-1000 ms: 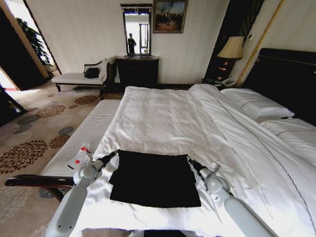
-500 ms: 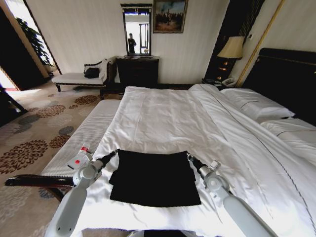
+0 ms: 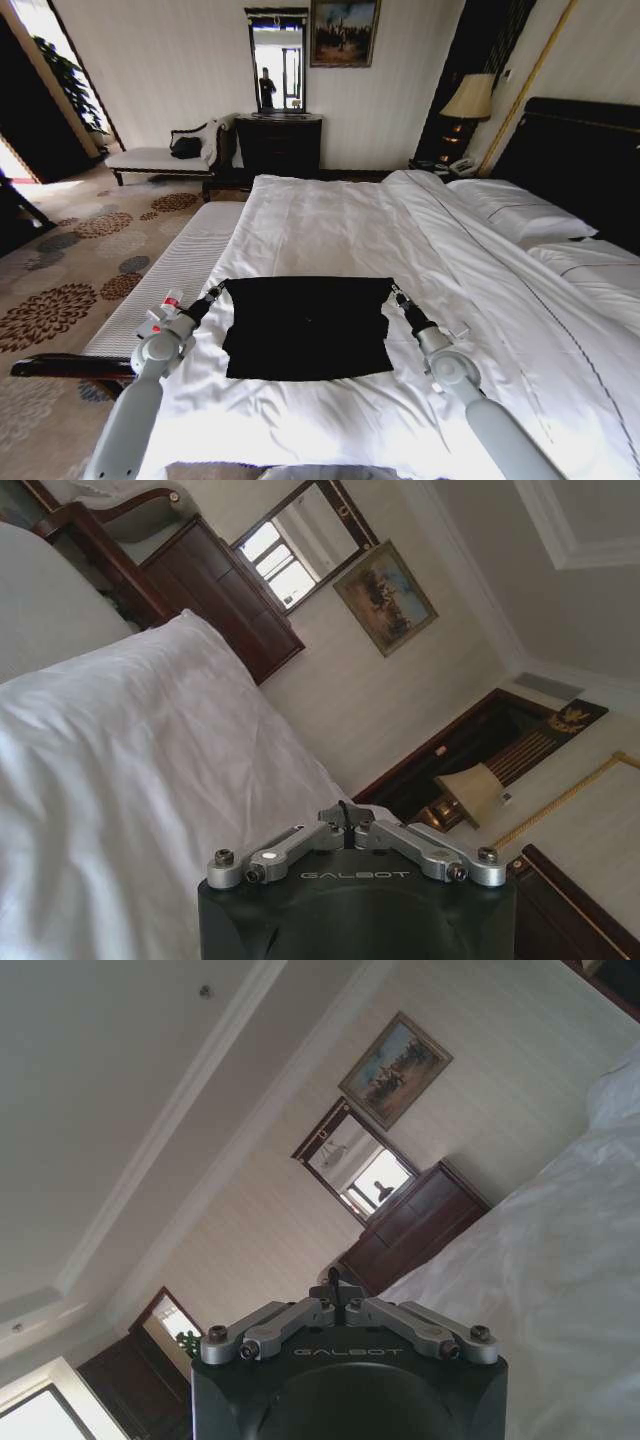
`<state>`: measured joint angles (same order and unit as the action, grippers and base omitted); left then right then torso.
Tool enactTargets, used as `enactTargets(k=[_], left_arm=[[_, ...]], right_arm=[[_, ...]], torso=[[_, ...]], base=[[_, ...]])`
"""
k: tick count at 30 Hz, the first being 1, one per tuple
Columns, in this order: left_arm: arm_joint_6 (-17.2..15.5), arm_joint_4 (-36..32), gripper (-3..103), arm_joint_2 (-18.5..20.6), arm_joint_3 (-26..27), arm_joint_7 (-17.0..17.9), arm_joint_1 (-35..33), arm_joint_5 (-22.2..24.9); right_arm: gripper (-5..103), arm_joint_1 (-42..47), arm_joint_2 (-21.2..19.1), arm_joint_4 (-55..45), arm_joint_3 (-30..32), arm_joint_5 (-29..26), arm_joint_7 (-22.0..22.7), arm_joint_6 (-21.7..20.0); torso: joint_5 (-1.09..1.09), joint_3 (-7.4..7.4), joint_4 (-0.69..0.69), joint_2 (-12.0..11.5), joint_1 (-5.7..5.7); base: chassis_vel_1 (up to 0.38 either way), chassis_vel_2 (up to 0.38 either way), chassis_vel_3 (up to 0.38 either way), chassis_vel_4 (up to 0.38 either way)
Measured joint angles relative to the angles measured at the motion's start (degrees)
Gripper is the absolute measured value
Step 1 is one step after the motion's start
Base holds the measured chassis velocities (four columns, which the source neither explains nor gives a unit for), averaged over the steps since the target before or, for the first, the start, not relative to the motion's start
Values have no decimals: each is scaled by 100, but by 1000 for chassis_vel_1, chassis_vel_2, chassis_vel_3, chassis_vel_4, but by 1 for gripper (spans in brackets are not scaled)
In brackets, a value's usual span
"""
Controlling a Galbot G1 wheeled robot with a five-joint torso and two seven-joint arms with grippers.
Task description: Fold the clothes on the bed.
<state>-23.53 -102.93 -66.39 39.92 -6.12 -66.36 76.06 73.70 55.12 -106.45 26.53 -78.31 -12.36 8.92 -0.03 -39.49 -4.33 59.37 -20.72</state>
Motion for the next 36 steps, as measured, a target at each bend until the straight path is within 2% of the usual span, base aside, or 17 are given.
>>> enactTargets(k=[4, 6, 9, 18, 20, 22, 24, 25, 29, 30, 31, 32, 33, 34, 36], left_arm=[[68, -709, 0, 55, 79, -82, -102, 136], [68, -797, 0, 64, 89, -82, -114, 162], [67, -1358, 0, 137, 172, -61, -225, 333], [22, -2247, 0, 289, 434, 42, -512, 748], [18, -2640, 0, 314, 649, 72, -800, 898], [18, -2699, 0, 316, 683, 79, -845, 925], [-9, -3061, 0, 346, 931, 172, -1118, 1162], [-9, -3061, 0, 346, 931, 172, -1118, 1162], [-122, -3501, 0, 427, 1259, 366, -1379, 1478], [-122, -3501, 0, 427, 1259, 366, -1379, 1478], [-161, -3509, 0, 446, 1272, 424, -1383, 1492], [-230, -3398, 0, 485, 1178, 516, -1318, 1481], [-275, -3231, 0, 510, 1063, 567, -1225, 1426], [-301, -2991, 0, 535, 917, 619, -1109, 1332], [-307, -2904, 0, 541, 870, 631, -1070, 1296]], right_arm=[[0, 125, -10, -317, 208, -67, -442, 225], [0, 152, -15, -373, 242, -78, -487, 240], [0, 382, -58, -729, 484, -116, -655, 278], [0, 1084, -84, -1627, 1323, -134, -654, 319], [0, 1354, -103, -1997, 1623, -154, -534, 323], [0, 1403, -111, -2056, 1673, -159, -506, 323], [0, 1787, -187, -2478, 2061, -232, -285, 316], [0, 1787, -187, -2478, 2061, -232, -285, 316], [0, 2176, -408, -3151, 2712, -545, 599, 79], [0, 2176, -408, -3151, 2712, -545, 599, 79], [0, 2130, -473, -3251, 2776, -605, 1063, -75], [0, 1974, -561, -3247, 2733, -616, 1766, -395], [0, 1842, -606, -3120, 2580, -519, 2098, -602], [0, 1682, -649, -2915, 2326, -350, 2361, -813], [0, 1600, -667, -2803, 2199, -265, 2442, -896]], torso=[[1, 0, -1, 0, 0], [1, 0, -1, 0, 0], [1, 0, 0, 0, 0], [0, 0, -3, 0, 0], [0, 0, 1, 0, 0], [1, 0, 1, 0, 0], [0, 1, 1, 0, 0], [0, 1, 1, 0, 0], [0, 1, -2, 1, 1], [0, 1, -2, 1, 1], [-1, 1, -1, 2, 1], [-1, 1, 1, 2, 1], [-2, 1, 1, 2, 2], [0, 0, -1, 2, 1], [0, 0, -3, 2, 1]], base=[[0, 0, 0, 0], [0, 0, 0, 0], [0, 0, 0, 0], [0, 0, 0, 0], [0, 0, 0, 0], [0, 0, 0, 0], [0, 0, 0, 0], [0, 0, 0, 0], [0, 0, 0, 0], [0, 0, 0, 0], [0, 0, 0, 0], [0, 0, 0, 0], [0, 0, 0, 0], [0, 0, 0, 0], [0, 0, 0, 0]])
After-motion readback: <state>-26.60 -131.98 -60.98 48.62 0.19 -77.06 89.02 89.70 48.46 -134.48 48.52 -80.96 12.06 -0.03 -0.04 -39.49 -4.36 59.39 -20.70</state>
